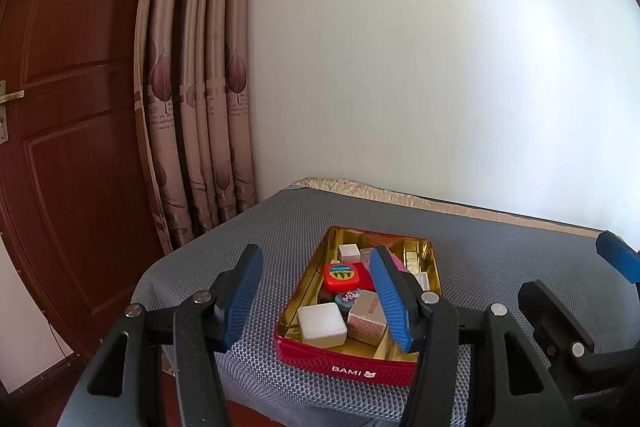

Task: Organize rigid objects

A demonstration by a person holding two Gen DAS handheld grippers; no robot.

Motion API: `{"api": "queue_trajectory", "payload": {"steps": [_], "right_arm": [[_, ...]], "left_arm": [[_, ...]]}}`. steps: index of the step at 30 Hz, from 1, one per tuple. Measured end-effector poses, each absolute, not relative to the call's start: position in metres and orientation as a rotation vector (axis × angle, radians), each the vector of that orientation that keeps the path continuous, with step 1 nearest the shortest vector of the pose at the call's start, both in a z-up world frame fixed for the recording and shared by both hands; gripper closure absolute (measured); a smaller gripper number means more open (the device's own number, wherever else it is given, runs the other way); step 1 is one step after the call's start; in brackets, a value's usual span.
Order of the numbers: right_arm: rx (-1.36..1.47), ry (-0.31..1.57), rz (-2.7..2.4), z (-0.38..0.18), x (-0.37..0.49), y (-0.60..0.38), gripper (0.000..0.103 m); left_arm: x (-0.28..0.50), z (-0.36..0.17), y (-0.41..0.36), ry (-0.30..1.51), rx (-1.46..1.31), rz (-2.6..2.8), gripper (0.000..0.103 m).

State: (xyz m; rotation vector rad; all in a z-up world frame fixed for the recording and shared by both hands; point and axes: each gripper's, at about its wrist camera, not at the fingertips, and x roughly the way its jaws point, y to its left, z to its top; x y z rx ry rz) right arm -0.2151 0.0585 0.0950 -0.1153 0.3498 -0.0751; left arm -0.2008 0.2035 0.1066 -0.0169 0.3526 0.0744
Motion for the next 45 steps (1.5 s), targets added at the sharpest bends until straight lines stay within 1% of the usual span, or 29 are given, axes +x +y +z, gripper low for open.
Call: {"api": "queue_trajectory", "payload": {"steps": [13, 14, 15, 16, 17, 18, 19, 31, 34, 36, 41, 43, 45], "right_arm": [[-0.117, 0.359, -0.064, 0.091, -0.215, 0.058, 0.001], [-0.118, 0.360, -0.062, 0.091, -0.214, 0.057, 0.001], [-0.118, 0.360, -0.061, 0.091, -0.215, 0.058, 0.001], [-0.118, 0.360, -0.061, 0.091, -0.214, 0.058, 0.001], [-0.118, 0.362, -0.060, 0.091, -0.214, 0.057, 0.001], [-0.118, 0.362, -0.059, 0.090, -0.215, 0.058, 0.001], [-0.119, 0.363, -0.057, 0.090, -0.215, 0.057, 0.001], [-0.108, 0.371, -0.069, 0.090, -0.216, 0.045, 0.001], [-0.104, 0.378, -0.072, 0.090, -0.216, 0.042, 0.001], [-0.106, 0.378, -0.070, 0.090, -0.216, 0.041, 0.001], [-0.116, 0.372, -0.063, 0.092, -0.217, 0.040, 0.001], [-0.116, 0.374, -0.063, 0.092, -0.217, 0.040, 0.001], [-0.116, 0.376, -0.063, 0.092, -0.218, 0.040, 0.001]], "left_arm": [[-0.195, 0.102, 0.208, 0.389, -0.056, 0.083, 0.046], [-0.196, 0.102, 0.210, 0.388, -0.067, 0.081, 0.049], [-0.195, 0.102, 0.210, 0.388, -0.072, 0.081, 0.058], [-0.195, 0.102, 0.211, 0.393, -0.074, 0.081, 0.063], [-0.194, 0.101, 0.211, 0.400, -0.075, 0.075, 0.069], [-0.193, 0.101, 0.210, 0.406, -0.073, 0.073, 0.072], [-0.192, 0.099, 0.209, 0.414, -0.064, 0.081, 0.073], [-0.196, 0.099, 0.202, 0.398, -0.030, 0.077, 0.072], [-0.196, 0.100, 0.203, 0.398, -0.036, 0.076, 0.070], [-0.195, 0.101, 0.203, 0.398, -0.032, 0.086, 0.063], [-0.190, 0.100, 0.205, 0.425, -0.039, 0.080, 0.060], [-0.189, 0.099, 0.203, 0.436, -0.030, 0.086, 0.055], [-0.187, 0.099, 0.203, 0.447, -0.022, 0.084, 0.054]]}}
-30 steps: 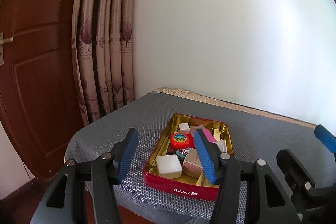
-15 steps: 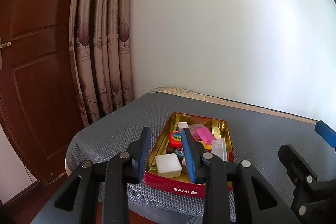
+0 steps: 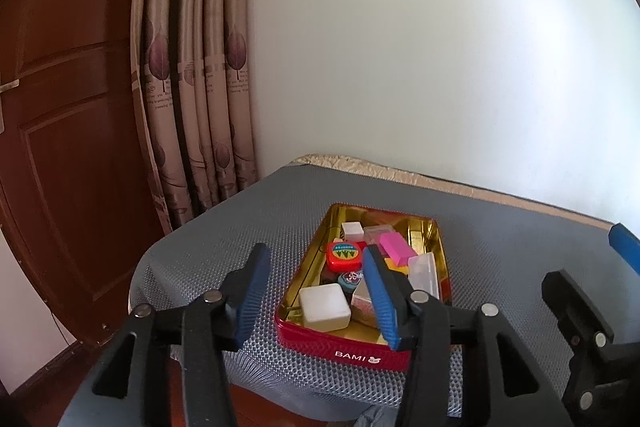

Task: Organize rigid objects

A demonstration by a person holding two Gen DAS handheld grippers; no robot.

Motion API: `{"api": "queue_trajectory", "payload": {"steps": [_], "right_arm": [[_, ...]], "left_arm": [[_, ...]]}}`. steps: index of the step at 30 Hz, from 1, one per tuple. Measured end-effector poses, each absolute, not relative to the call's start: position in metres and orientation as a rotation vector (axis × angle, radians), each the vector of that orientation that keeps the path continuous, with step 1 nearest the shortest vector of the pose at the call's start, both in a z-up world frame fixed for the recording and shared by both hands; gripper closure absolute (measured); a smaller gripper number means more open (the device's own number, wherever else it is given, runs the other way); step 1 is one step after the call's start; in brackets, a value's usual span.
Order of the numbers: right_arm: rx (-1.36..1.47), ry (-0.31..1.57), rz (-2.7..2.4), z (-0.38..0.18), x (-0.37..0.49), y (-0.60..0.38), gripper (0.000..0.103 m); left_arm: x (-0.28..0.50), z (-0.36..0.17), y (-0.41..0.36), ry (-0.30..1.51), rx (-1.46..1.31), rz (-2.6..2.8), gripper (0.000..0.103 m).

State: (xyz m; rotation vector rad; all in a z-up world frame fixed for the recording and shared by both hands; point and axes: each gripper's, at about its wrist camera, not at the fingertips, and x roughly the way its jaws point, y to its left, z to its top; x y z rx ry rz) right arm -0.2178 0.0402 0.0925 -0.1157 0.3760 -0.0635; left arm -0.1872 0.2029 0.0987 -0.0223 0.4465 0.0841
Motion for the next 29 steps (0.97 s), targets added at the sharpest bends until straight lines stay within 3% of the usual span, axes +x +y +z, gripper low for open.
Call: {"api": "queue_trajectory", "payload": {"steps": [7, 11, 17, 29], "right_arm": [[-0.121, 0.382, -0.057, 0.093, -0.219, 0.039, 0.001], [-0.124, 0.381, -0.055, 0.094, -0.221, 0.037, 0.000], [-0.121, 0.382, -0.055, 0.097, -0.220, 0.031, 0.000], [-0.135, 0.376, -0.080, 0.099, -0.216, 0.016, 0.000]], "left_arm": [[-0.193, 0.101, 0.196, 0.411, -0.001, 0.039, 0.045], [-0.189, 0.099, 0.194, 0.441, -0.006, 0.005, 0.019], [-0.190, 0.093, 0.209, 0.462, -0.132, -0.064, 0.016], [-0.191, 0.096, 0.199, 0.460, -0.046, 0.045, 0.016]]}}
